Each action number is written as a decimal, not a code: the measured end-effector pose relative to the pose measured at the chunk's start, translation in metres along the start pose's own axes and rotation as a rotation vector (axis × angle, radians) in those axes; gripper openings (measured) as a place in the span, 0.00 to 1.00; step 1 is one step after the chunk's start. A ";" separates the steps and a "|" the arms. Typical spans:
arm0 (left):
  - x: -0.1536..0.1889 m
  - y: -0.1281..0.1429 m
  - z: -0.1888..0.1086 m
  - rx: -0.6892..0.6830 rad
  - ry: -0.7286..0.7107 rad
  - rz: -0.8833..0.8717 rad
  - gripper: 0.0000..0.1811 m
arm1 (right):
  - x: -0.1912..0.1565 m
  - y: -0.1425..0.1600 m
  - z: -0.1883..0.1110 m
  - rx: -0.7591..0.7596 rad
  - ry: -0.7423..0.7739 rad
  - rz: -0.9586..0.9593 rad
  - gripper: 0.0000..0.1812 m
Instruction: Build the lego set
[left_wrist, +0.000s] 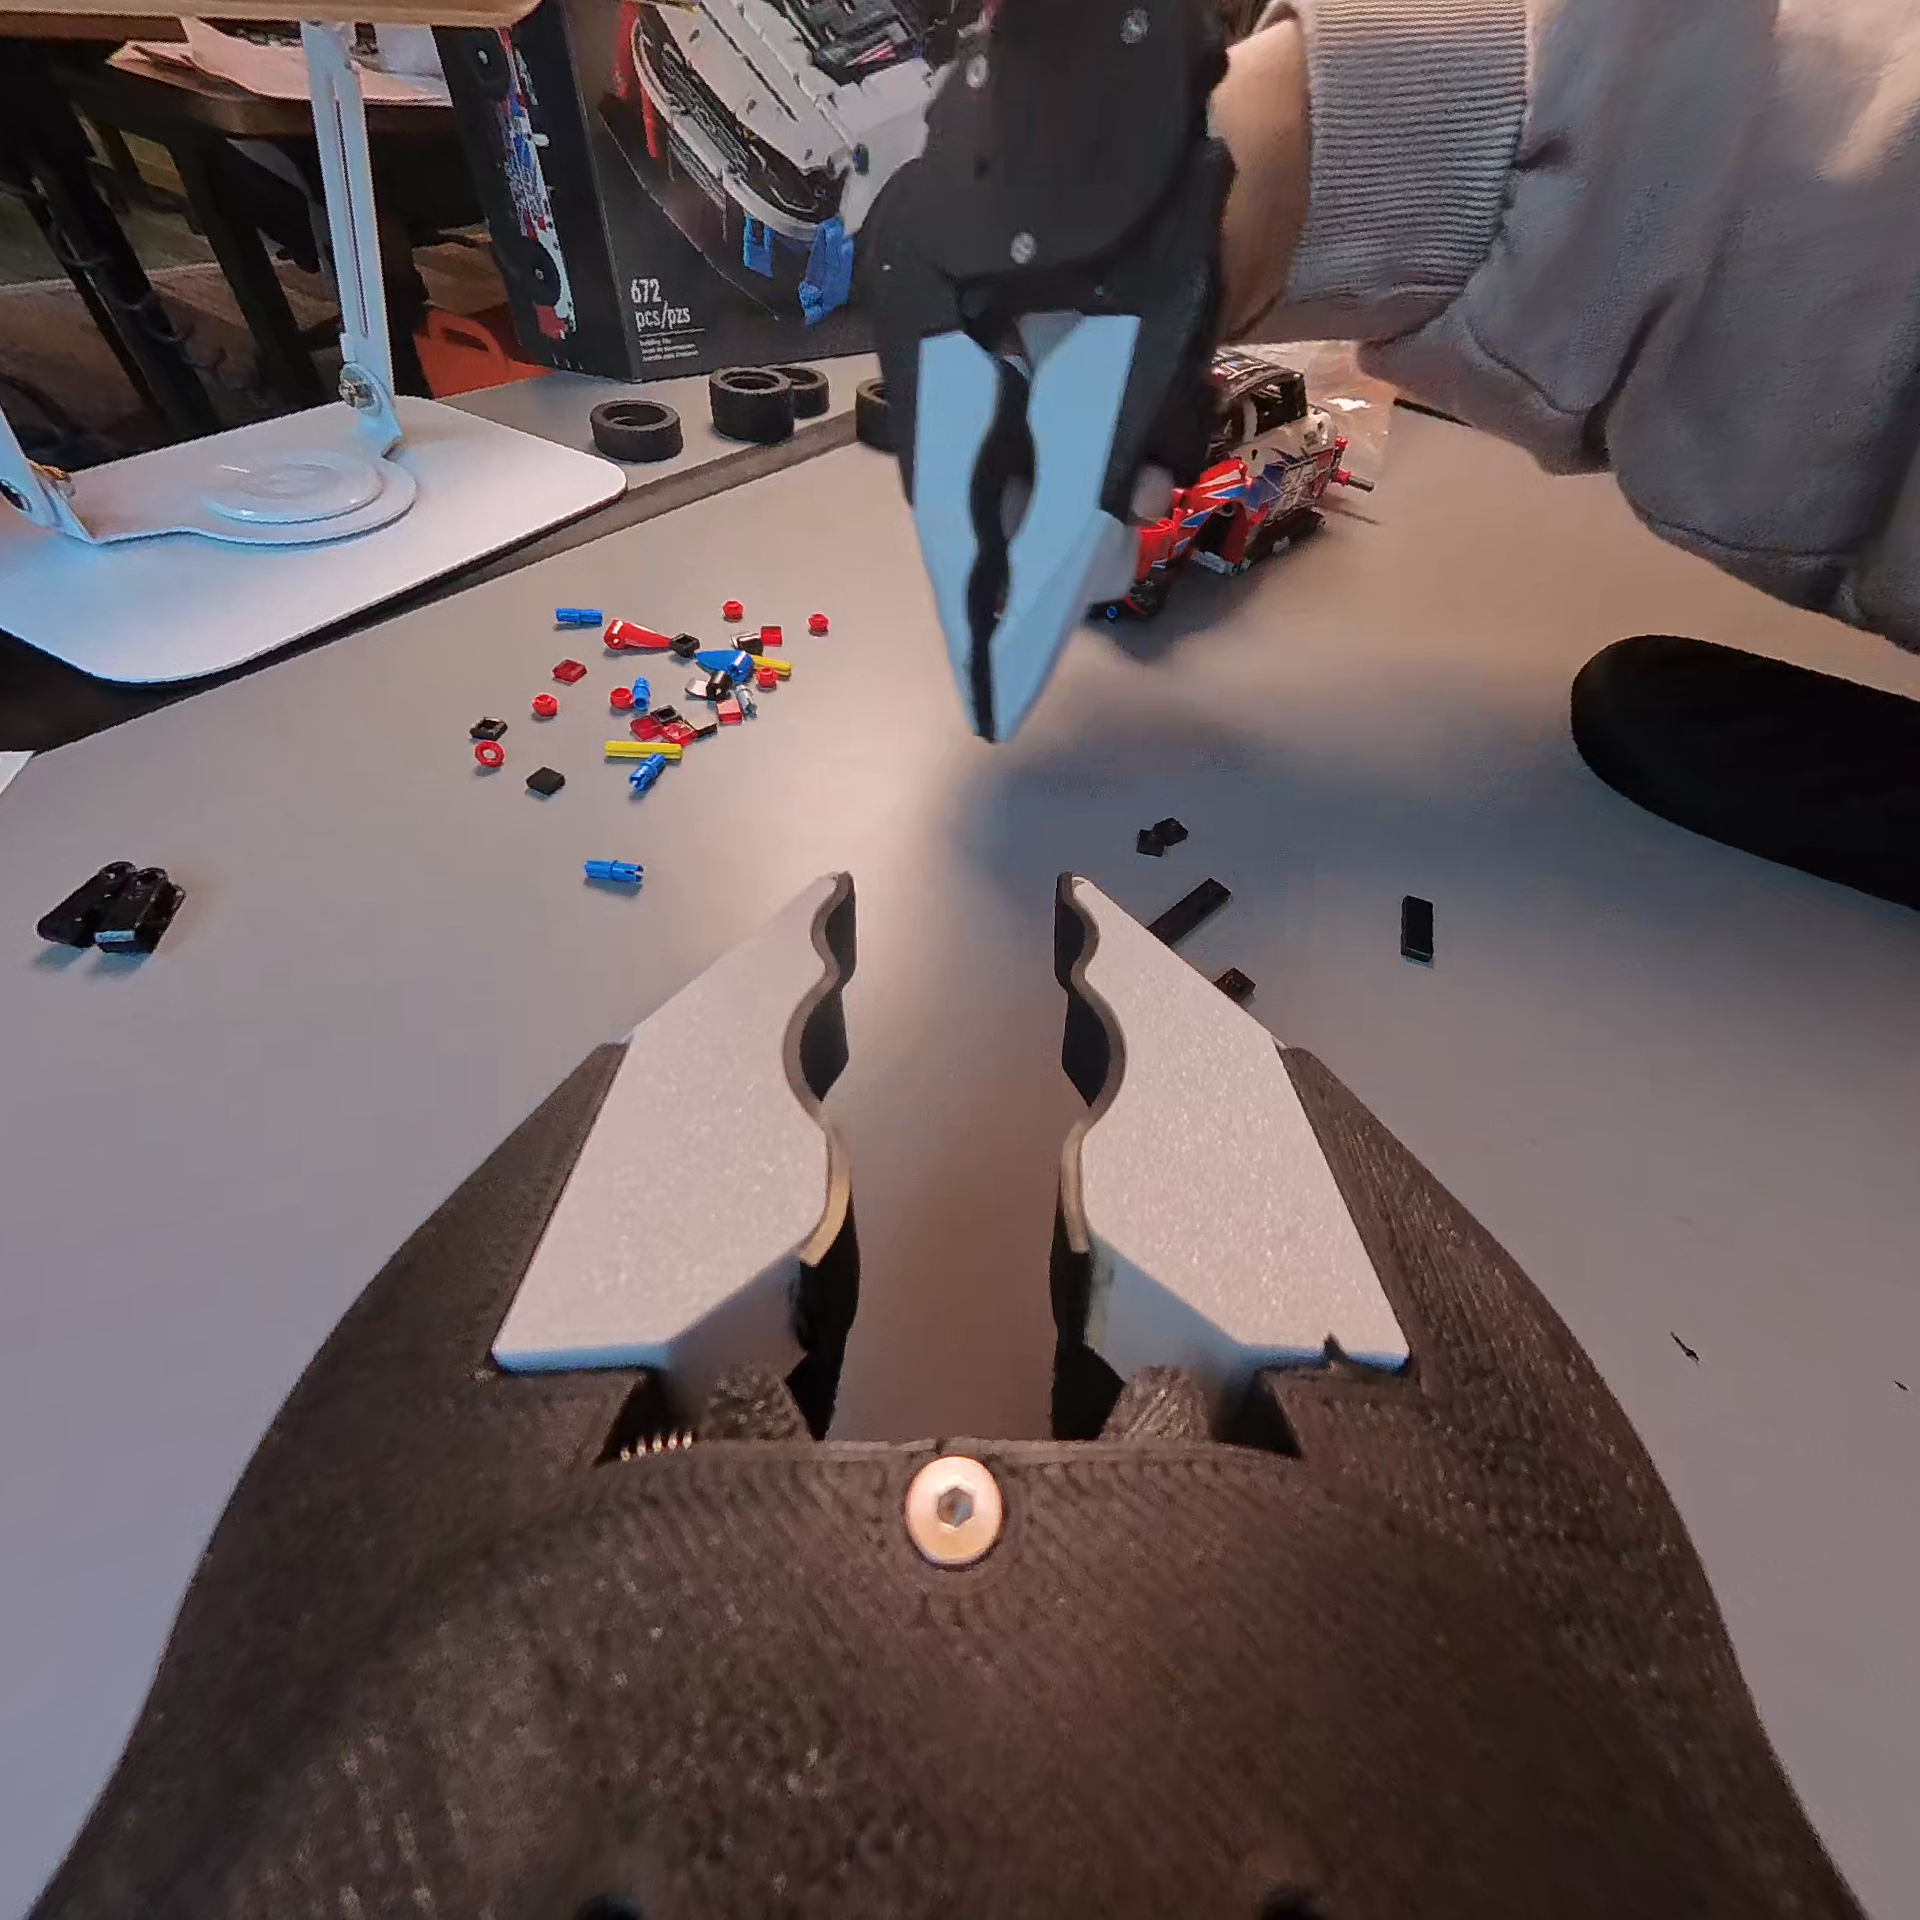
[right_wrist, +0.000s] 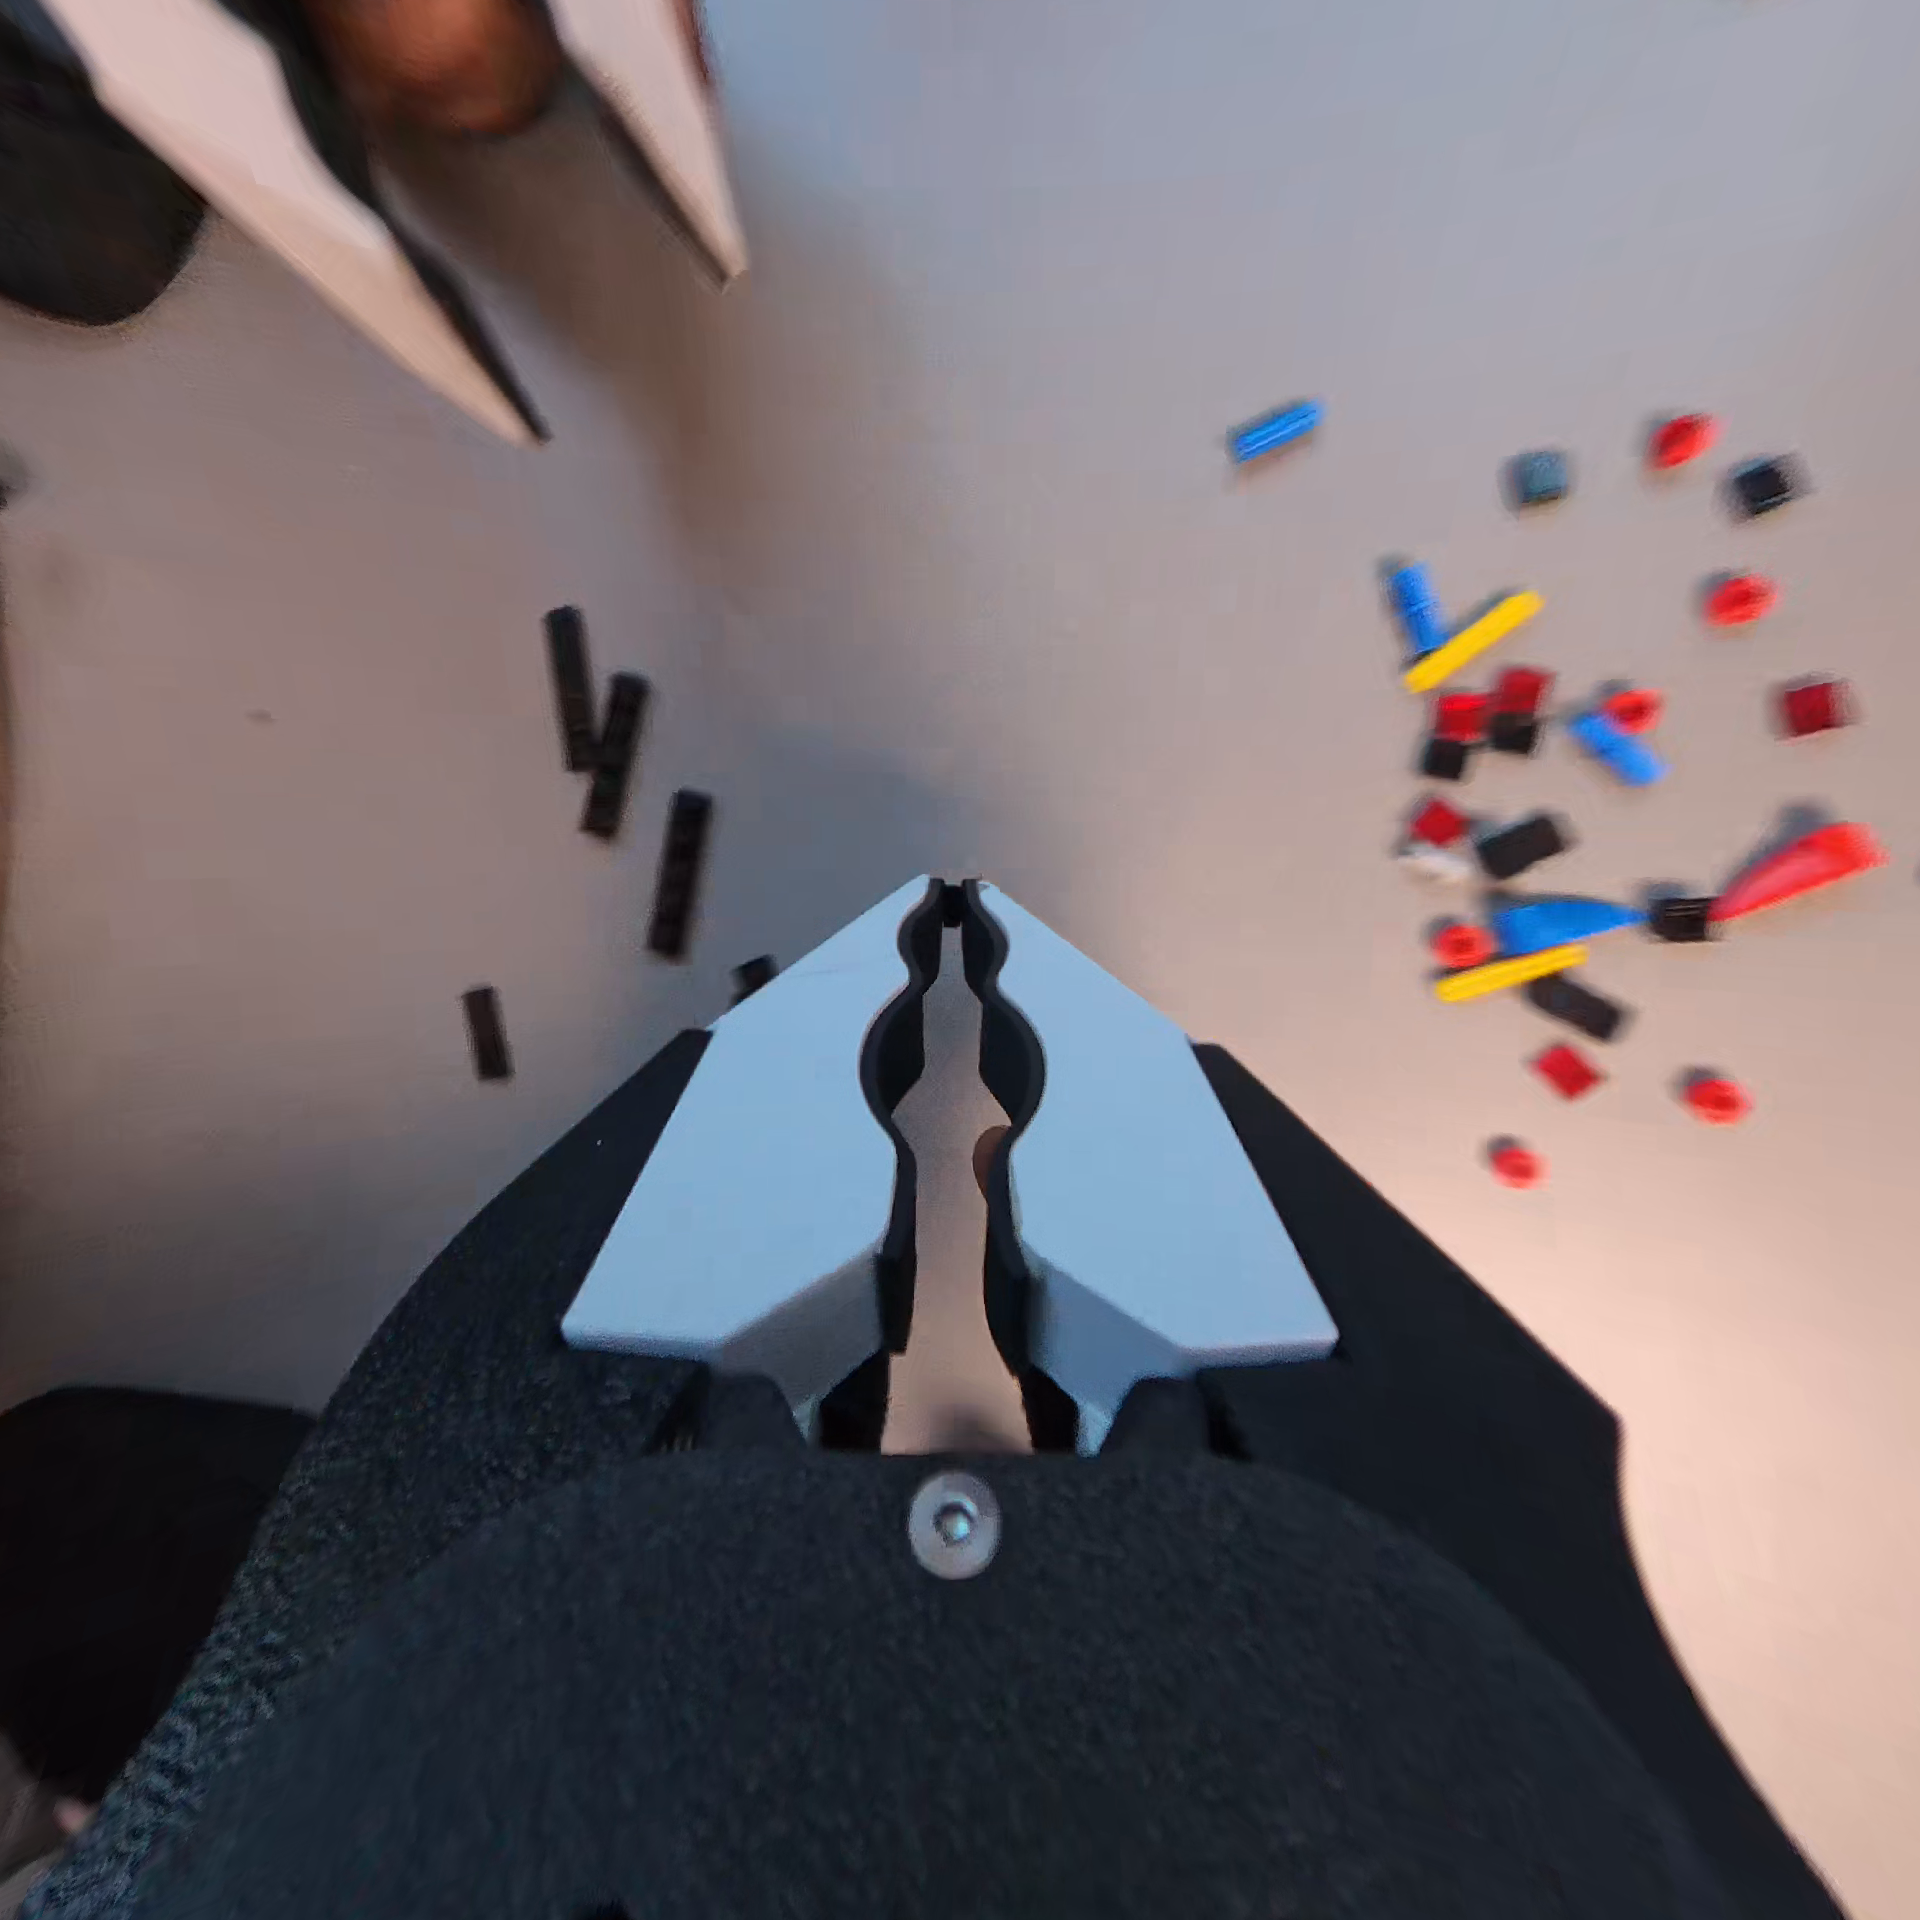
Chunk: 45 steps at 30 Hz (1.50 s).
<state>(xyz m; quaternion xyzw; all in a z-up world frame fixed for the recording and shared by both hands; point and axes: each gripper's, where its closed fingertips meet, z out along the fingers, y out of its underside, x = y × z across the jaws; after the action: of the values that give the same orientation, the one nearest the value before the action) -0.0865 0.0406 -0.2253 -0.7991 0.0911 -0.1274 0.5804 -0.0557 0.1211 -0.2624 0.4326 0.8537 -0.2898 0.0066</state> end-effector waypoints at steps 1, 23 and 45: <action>0.001 0.000 0.000 -0.002 0.001 0.003 0.20 | -0.019 0.011 0.005 -0.026 -0.054 0.007 0.00; 0.002 0.002 0.001 -0.017 -0.002 0.024 0.20 | -0.077 0.067 -0.008 -0.041 0.153 -0.029 0.07; 0.079 -0.013 -0.003 0.083 0.246 0.229 0.18 | -0.115 -0.024 -0.026 0.686 0.060 0.054 0.03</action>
<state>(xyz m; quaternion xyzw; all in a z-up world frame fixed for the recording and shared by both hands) -0.0123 0.0190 -0.2039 -0.7373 0.2467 -0.1610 0.6080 0.0041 0.0382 -0.1991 0.4404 0.6947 -0.5468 -0.1564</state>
